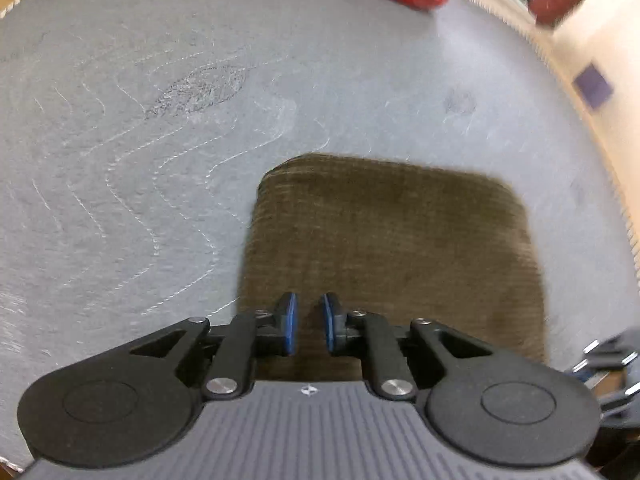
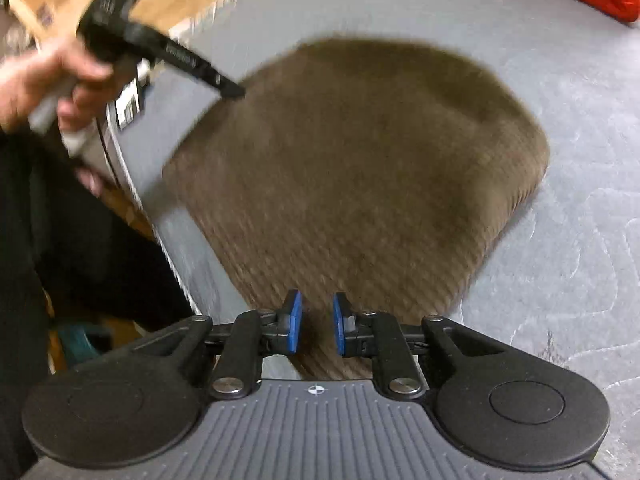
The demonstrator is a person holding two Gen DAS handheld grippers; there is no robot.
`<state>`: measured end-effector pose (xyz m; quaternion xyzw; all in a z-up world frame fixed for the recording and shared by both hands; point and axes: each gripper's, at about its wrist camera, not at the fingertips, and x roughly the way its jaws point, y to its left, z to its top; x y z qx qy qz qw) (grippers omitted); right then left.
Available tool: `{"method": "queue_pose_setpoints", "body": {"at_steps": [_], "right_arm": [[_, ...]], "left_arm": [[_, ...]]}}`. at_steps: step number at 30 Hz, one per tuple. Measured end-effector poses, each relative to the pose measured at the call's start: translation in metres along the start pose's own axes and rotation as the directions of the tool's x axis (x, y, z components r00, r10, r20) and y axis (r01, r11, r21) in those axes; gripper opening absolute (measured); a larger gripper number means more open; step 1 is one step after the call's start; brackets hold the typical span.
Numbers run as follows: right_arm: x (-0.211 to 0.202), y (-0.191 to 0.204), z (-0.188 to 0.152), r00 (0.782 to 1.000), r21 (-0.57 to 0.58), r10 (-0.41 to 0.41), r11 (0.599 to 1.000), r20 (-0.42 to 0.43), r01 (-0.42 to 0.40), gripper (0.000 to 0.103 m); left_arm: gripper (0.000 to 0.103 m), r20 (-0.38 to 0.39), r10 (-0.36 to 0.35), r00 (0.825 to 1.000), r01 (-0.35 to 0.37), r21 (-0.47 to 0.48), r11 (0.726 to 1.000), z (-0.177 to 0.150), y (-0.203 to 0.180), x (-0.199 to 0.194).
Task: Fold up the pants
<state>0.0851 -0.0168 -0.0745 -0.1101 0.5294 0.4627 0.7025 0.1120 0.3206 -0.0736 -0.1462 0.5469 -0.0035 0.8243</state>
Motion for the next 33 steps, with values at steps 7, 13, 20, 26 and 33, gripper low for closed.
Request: {"method": "queue_pose_setpoints", "body": {"at_steps": [7,13,20,26,33], "right_arm": [[-0.014,-0.01,0.002,0.993,0.046,-0.013,0.999,0.118,0.007,0.029],[-0.02,-0.061,0.003,0.955,0.387,-0.215,0.914,0.206,0.122,0.076],[0.013,-0.08,0.004,0.977,0.529,-0.182,0.843,0.112,0.097,0.076],[0.031,-0.081,0.016,0.993,0.575,-0.1,0.817,0.056,0.05,0.077],[0.035,-0.082,0.023,0.996,0.589,-0.076,0.807,0.039,0.038,0.081]], "left_arm": [[0.036,0.007,0.03,1.0,-0.03,-0.041,0.999,0.005,0.002,0.003],[0.085,0.005,-0.032,0.999,0.033,-0.147,0.989,0.022,0.013,0.009],[0.092,-0.065,-0.073,0.995,0.061,-0.171,0.983,0.018,0.021,0.044],[0.1,-0.086,-0.164,0.983,0.138,-0.254,0.957,0.018,0.04,0.072],[0.1,-0.095,-0.254,0.963,0.222,-0.262,0.939,0.021,0.047,0.086]]}}
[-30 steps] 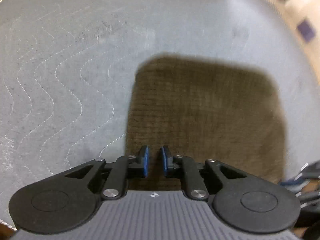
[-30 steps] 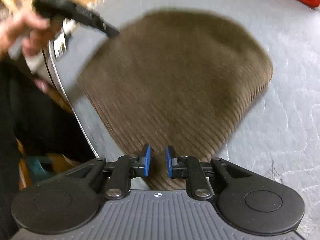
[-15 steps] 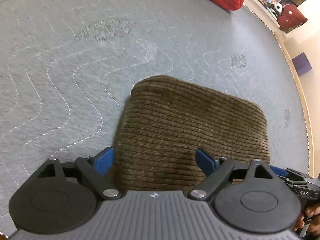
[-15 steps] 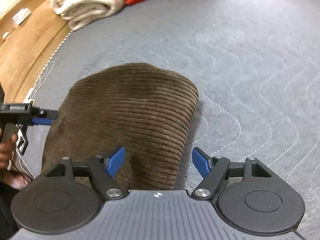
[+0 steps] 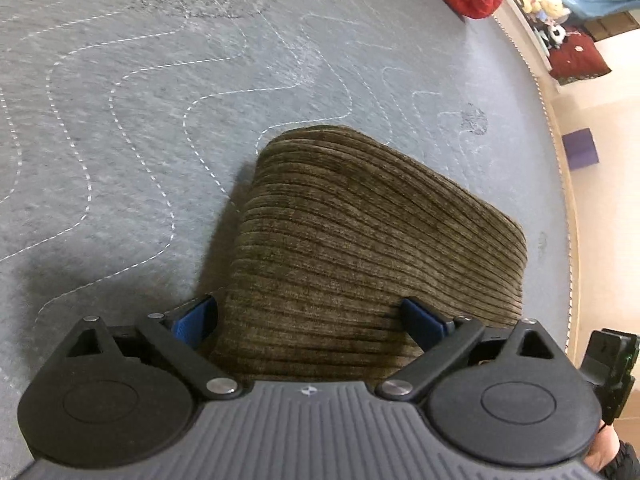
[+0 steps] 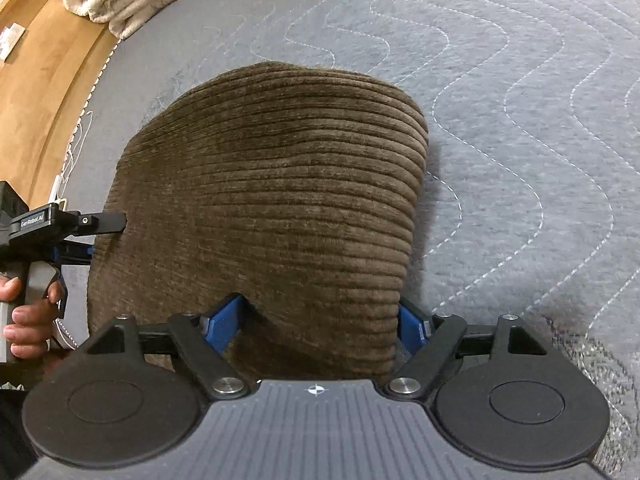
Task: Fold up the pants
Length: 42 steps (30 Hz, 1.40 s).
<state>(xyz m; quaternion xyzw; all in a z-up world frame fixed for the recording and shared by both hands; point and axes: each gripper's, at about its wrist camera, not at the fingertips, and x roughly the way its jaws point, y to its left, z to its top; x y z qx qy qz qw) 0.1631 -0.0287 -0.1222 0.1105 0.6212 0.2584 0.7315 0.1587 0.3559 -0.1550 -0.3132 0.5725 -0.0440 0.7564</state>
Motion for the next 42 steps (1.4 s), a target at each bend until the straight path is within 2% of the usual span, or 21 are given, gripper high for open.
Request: {"method": "queue_pose_setpoints", "body": {"at_steps": [3,7,10,11,17,20,22,26,30,33,35,37,38,39,40,41,42], "right_arm": [[0.0,0.002,0.002,1.0,-0.003,0.003,1.0,-0.001,-0.003,0.076],[-0.003,0.004,0.002,1.0,0.002,0.02,1.0,0.012,-0.02,0.056],[-0.008,0.004,0.003,0.999,0.005,0.032,0.999,0.022,-0.033,0.044],[-0.01,0.003,0.003,0.999,0.0,0.038,0.999,0.029,-0.038,0.04],[-0.042,0.006,0.005,0.986,-0.062,0.119,0.992,0.12,-0.112,0.033],[-0.064,0.001,0.009,0.972,-0.086,0.147,0.987,0.182,-0.133,0.031],[-0.077,-0.006,0.013,0.963,-0.083,0.153,0.987,0.221,-0.137,0.031],[-0.104,-0.021,0.021,0.947,-0.103,0.133,0.989,0.293,-0.107,0.03],[-0.136,-0.04,0.028,0.916,-0.138,0.128,0.987,0.379,-0.081,0.03],[-0.156,-0.057,0.039,0.886,-0.159,0.122,0.986,0.448,-0.055,0.03],[-0.17,-0.074,0.047,0.86,-0.165,0.118,0.985,0.497,-0.04,0.03],[-0.179,-0.086,0.056,0.831,-0.177,0.088,0.984,0.549,0.013,0.032],[-0.178,-0.093,0.06,0.817,-0.16,0.051,0.986,0.574,0.05,0.038],[-0.176,-0.102,0.066,0.8,-0.105,-0.027,0.988,0.599,0.111,0.044],[-0.171,-0.11,0.07,0.778,-0.02,-0.141,0.981,0.612,0.194,0.058],[-0.165,-0.12,0.074,0.758,0.06,-0.252,0.961,0.601,0.271,0.063],[-0.161,-0.131,0.077,0.759,0.112,-0.313,0.945,0.57,0.306,0.062]], "left_arm": [[0.1,-0.005,-0.027,1.0,0.027,0.002,1.0,0.002,0.001,0.006],[0.097,-0.008,-0.045,0.999,0.045,0.029,0.999,-0.001,-0.005,0.012],[0.089,-0.005,-0.036,0.999,0.037,0.098,0.995,-0.005,-0.019,0.017],[0.081,-0.004,-0.044,0.999,0.044,0.105,0.993,-0.006,-0.022,0.017],[0.063,0.013,-0.041,0.999,0.039,0.127,0.991,-0.004,-0.036,0.014],[0.049,0.049,-0.078,0.996,0.069,0.161,0.984,-0.004,-0.05,0.01],[0.046,0.074,-0.097,0.993,0.081,0.19,0.978,-0.003,-0.063,0.009],[0.042,0.12,-0.151,0.981,0.119,0.236,0.964,0.001,-0.095,0.012],[0.042,0.18,-0.203,0.962,0.146,0.287,0.947,0.011,-0.136,0.016],[0.04,0.238,-0.251,0.938,0.167,0.324,0.931,0.02,-0.171,0.017],[0.04,0.286,-0.285,0.915,0.181,0.341,0.923,0.028,-0.193,0.016],[0.047,0.325,-0.291,0.9,0.164,0.365,0.917,0.032,-0.212,0.018],[0.056,0.358,-0.259,0.897,0.125,0.357,0.926,0.035,-0.22,0.022],[0.065,0.405,-0.188,0.895,0.055,0.319,0.946,0.037,-0.224,0.026],[0.065,0.446,-0.113,0.888,-0.012,0.267,0.963,0.036,-0.226,0.031],[0.065,0.48,-0.044,0.876,-0.071,0.219,0.973,0.036,-0.227,0.033],[0.063,0.505,-0.006,0.863,-0.116,0.209,0.971,0.035,-0.23,0.033]]}}
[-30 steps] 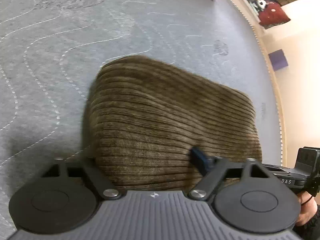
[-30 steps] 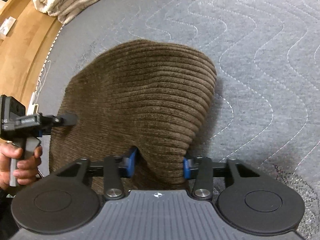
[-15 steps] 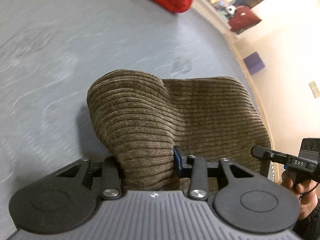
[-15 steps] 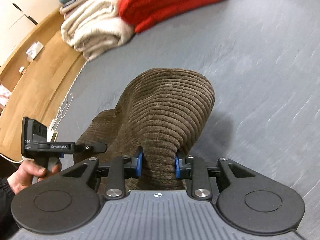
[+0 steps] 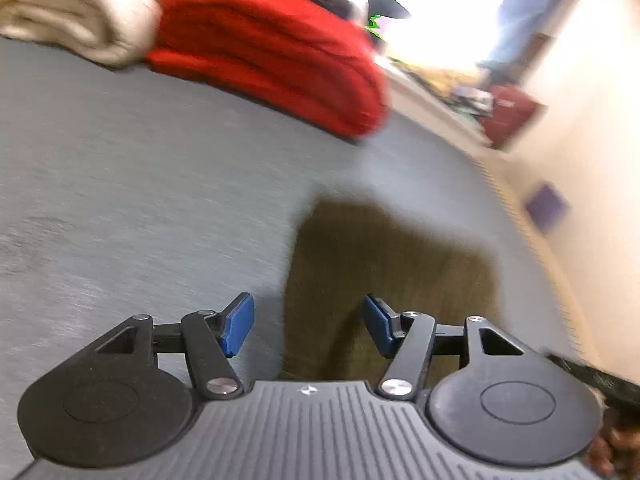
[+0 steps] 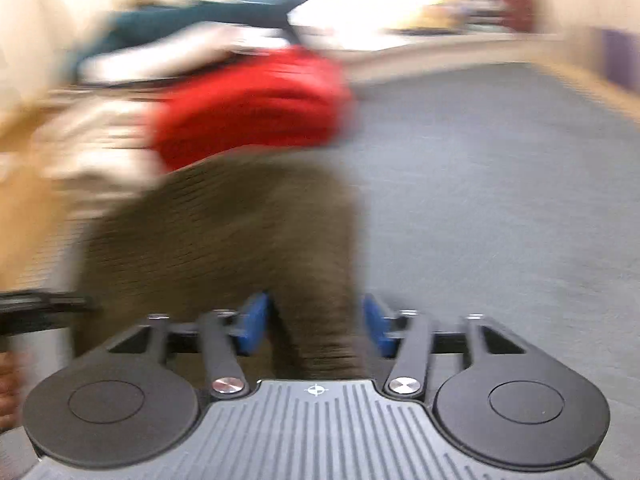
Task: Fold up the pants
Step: 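Open both tools and lift them away from the folded pants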
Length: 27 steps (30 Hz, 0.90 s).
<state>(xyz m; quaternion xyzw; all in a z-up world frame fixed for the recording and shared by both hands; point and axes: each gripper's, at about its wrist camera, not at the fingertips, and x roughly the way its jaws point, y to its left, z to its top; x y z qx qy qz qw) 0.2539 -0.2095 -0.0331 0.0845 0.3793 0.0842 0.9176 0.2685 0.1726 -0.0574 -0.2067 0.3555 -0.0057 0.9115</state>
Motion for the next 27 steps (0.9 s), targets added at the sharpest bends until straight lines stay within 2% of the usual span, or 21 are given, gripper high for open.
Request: {"method": "queue_pose_setpoints", "body": {"at_steps": [1,3,4,5,7,8,9,10,11,12,13,15,17,18,19,20,22,23,24,25,27], "right_arm": [[0.006,-0.008,-0.001,0.999,0.035,-0.008,0.999,-0.038,0.009,0.059],[0.006,-0.011,-0.004,0.994,0.066,0.081,0.995,-0.069,-0.077,0.057],[0.003,-0.005,-0.005,0.99,0.02,0.121,0.993,-0.067,-0.12,0.057],[0.0,0.001,-0.009,0.988,-0.048,0.141,0.988,-0.066,-0.144,0.056],[0.005,0.014,-0.019,0.983,-0.168,0.141,0.973,-0.118,-0.16,0.056],[0.015,0.014,-0.026,0.976,-0.183,0.117,0.972,-0.182,-0.151,0.056],[0.029,0.013,-0.036,0.961,-0.188,0.071,0.974,-0.266,-0.124,0.055],[0.046,0.01,-0.048,0.931,-0.206,0.002,0.975,-0.365,-0.083,0.054],[0.054,0.007,-0.057,0.915,-0.233,-0.04,0.971,-0.401,-0.059,0.057],[0.054,0.007,-0.059,0.919,-0.247,-0.045,0.967,-0.391,-0.058,0.057],[0.05,0.007,-0.056,0.926,-0.244,-0.038,0.968,-0.375,-0.059,0.057],[0.044,0.018,-0.042,0.947,-0.214,0.026,0.972,-0.32,-0.099,0.055],[0.042,0.014,-0.048,0.947,-0.212,0.037,0.971,-0.32,-0.109,0.054],[0.05,0.012,-0.054,0.936,-0.231,-0.009,0.97,-0.352,-0.077,0.054],[0.058,0.01,-0.061,0.925,-0.256,-0.051,0.965,-0.376,-0.051,0.056],[0.06,0.009,-0.064,0.924,-0.263,-0.058,0.964,-0.379,-0.047,0.058],[0.057,0.011,-0.061,0.93,-0.25,-0.05,0.967,-0.364,-0.045,0.058],[0.049,0.012,-0.056,0.941,-0.239,-0.044,0.97,-0.336,-0.04,0.058],[0.037,0.013,-0.056,0.954,-0.227,-0.032,0.973,-0.297,-0.038,0.058],[0.022,0.015,-0.054,0.969,-0.215,-0.019,0.976,-0.244,-0.035,0.06],[-0.002,0.021,-0.046,0.991,-0.192,-0.008,0.981,-0.134,-0.018,0.064]], "left_arm": [[0.062,0.025,0.027,0.999,-0.028,0.044,0.999,-0.001,-0.008,-0.002],[0.058,0.05,0.038,0.998,-0.046,0.157,0.987,-0.007,-0.027,-0.006],[0.055,0.047,0.025,0.999,-0.034,0.206,0.978,-0.012,-0.035,-0.006],[0.047,0.031,0.007,0.999,-0.015,0.252,0.968,-0.017,-0.042,-0.003],[0.033,-0.045,0.021,0.999,-0.005,0.33,0.944,-0.031,-0.047,0.009],[0.021,-0.114,0.069,0.991,-0.022,0.372,0.928,-0.041,-0.047,0.023],[0.02,-0.192,0.131,0.973,-0.042,0.411,0.911,-0.053,-0.045,0.037],[0.02,-0.257,0.205,0.944,-0.072,0.446,0.892,-0.067,-0.042,0.052],[0.02,-0.264,0.248,0.932,-0.101,0.469,0.878,-0.074,-0.042,0.056],[0.02,-0.245,0.255,0.935,-0.11,0.484,0.868,-0.076,-0.044,0.053],[0.02,-0.212,0.237,0.948,-0.105,0.495,0.863,-0.075,-0.051,0.046],[0.02,-0.176,0.134,0.975,-0.036,0.473,0.881,-0.073,-0.057,0.026],[0.023,-0.186,0.084,0.979,0.015,0.476,0.88,-0.083,-0.06,0.019],[0.025,-0.218,0.107,0.97,0.015,0.494,0.869,-0.093,-0.055,0.021],[0.028,-0.275,0.167,0.947,0.002,0.523,0.852,-0.107,-0.053,0.032],[0.03,-0.3,0.213,0.93,-0.013,0.552,0.834,-0.119,-0.052,0.038],[0.033,-0.239,0.243,0.94,-0.05,0.607,0.793,-0.127,-0.062,0.031],[0.035,-0.215,0.254,0.943,-0.071,0.616,0.785,-0.126,-0.069,0.024],[0.045,-0.201,0.251,0.947,-0.081,0.605,0.792,-0.123,-0.071,0.017],[0.052,-0.177,0.223,0.959,-0.085,0.57,0.817,-0.12,-0.075,0.001],[0.078,-0.111,0.19,0.976,-0.106,0.518,0.849,-0.115,-0.084,-0.026]]}}
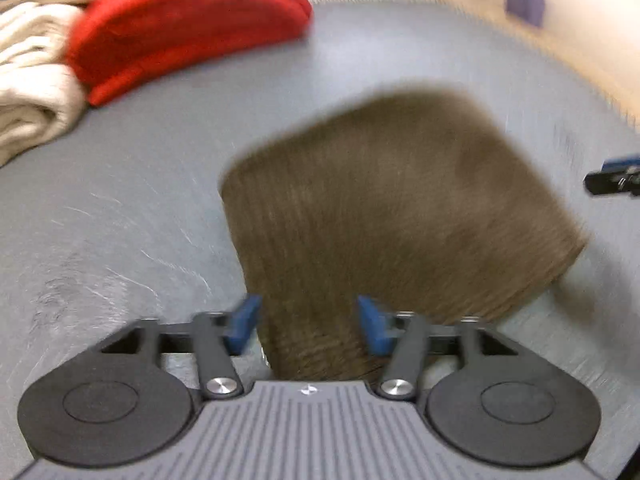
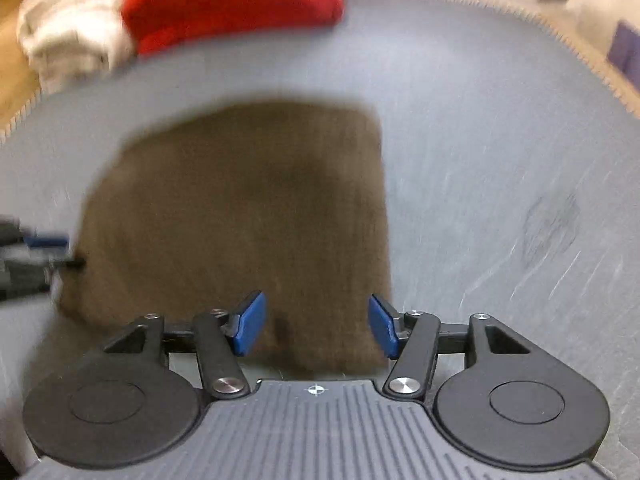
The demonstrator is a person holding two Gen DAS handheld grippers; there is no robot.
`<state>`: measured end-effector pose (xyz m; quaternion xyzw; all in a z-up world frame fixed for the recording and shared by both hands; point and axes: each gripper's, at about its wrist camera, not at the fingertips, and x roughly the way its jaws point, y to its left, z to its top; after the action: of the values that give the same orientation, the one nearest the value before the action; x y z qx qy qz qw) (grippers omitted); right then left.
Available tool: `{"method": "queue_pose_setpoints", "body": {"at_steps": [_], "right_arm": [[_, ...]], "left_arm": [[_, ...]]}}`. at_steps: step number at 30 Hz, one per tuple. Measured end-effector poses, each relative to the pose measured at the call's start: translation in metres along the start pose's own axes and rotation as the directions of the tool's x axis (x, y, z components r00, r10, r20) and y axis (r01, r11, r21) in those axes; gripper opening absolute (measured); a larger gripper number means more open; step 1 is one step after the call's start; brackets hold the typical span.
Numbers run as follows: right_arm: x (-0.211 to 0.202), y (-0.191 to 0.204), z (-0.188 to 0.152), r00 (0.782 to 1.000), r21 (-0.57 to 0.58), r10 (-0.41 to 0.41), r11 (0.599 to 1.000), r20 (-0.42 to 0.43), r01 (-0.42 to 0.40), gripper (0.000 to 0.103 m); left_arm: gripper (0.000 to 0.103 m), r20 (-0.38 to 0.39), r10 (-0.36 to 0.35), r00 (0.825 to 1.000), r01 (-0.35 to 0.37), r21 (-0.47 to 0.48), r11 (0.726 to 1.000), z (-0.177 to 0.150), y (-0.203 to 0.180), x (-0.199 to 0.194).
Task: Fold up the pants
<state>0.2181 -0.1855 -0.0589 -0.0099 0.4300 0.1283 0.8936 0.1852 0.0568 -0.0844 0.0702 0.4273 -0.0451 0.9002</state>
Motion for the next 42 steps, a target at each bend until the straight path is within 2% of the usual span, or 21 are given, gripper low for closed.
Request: {"method": "queue_pose_setpoints", "body": {"at_steps": [1,3,6,7,9,11,13,16,18,20,23,24,26,33,42], "right_arm": [[-0.012,0.001,0.002,0.999,0.013,-0.004,1.0,0.05,0.003,0.069],[-0.036,0.008,0.003,0.99,0.034,-0.013,0.999,0.137,0.008,0.071],[-0.071,0.018,-0.003,0.974,0.041,-0.018,0.999,0.225,0.009,0.075],[-0.084,0.022,-0.005,0.968,0.038,-0.019,0.999,0.249,0.01,0.078],[-0.111,0.028,-0.009,0.955,0.031,-0.016,1.0,0.295,0.007,0.082],[-0.134,0.038,-0.017,0.946,0.016,0.003,1.0,0.323,-0.009,0.088],[-0.147,0.039,-0.032,0.944,0.011,0.007,1.0,0.33,-0.011,0.093],[-0.145,0.043,-0.059,0.95,0.014,-0.022,1.0,0.31,0.018,0.093],[-0.144,0.043,-0.065,0.974,0.096,-0.061,0.995,0.22,0.041,0.092],[-0.144,0.039,-0.066,0.973,0.138,-0.043,0.99,0.227,0.011,0.091],[-0.138,0.04,-0.068,0.97,0.111,-0.127,0.988,0.21,0.105,0.091],[-0.137,0.038,-0.068,0.969,0.117,-0.135,0.987,0.208,0.112,0.091],[-0.136,0.033,-0.068,0.973,0.136,-0.116,0.987,0.198,0.089,0.092],[-0.127,0.039,-0.068,0.98,0.139,-0.113,0.986,0.162,0.091,0.092],[-0.129,0.048,-0.066,0.982,0.104,-0.095,0.991,0.162,0.079,0.092]], "left_arm": [[0.081,0.04,0.023,0.999,-0.022,-0.029,0.999,0.002,0.001,-0.016],[0.082,0.108,0.064,0.992,-0.056,-0.078,0.995,0.001,-0.001,-0.049],[0.085,0.182,0.13,0.975,-0.104,-0.144,0.984,-0.005,-0.005,-0.098],[0.086,0.195,0.146,0.97,-0.113,-0.17,0.979,-0.01,-0.009,-0.114],[0.095,0.191,0.171,0.967,-0.129,-0.215,0.968,-0.012,-0.011,-0.141],[0.103,0.177,0.153,0.972,-0.105,-0.256,0.961,-0.022,-0.012,-0.162],[0.103,0.165,0.129,0.978,-0.078,-0.284,0.956,-0.04,-0.022,-0.177],[0.103,0.144,0.149,0.978,-0.102,-0.291,0.951,-0.061,-0.035,-0.182],[0.103,0.088,0.123,0.988,-0.094,-0.281,0.955,-0.066,-0.034,-0.175],[0.103,0.066,0.096,0.993,-0.069,-0.335,0.94,-0.066,-0.033,-0.172],[0.103,0.08,0.124,0.989,-0.092,-0.321,0.942,-0.056,-0.034,-0.166],[0.103,0.078,0.134,0.988,-0.103,-0.313,0.944,-0.055,-0.036,-0.164],[0.103,0.067,0.123,0.99,-0.096,-0.313,0.945,-0.053,-0.035,-0.154],[0.103,0.05,0.103,0.993,-0.083,-0.307,0.948,-0.052,-0.039,-0.139],[0.103,0.043,0.104,0.994,-0.085,-0.315,0.945,-0.052,-0.037,-0.135]]}}
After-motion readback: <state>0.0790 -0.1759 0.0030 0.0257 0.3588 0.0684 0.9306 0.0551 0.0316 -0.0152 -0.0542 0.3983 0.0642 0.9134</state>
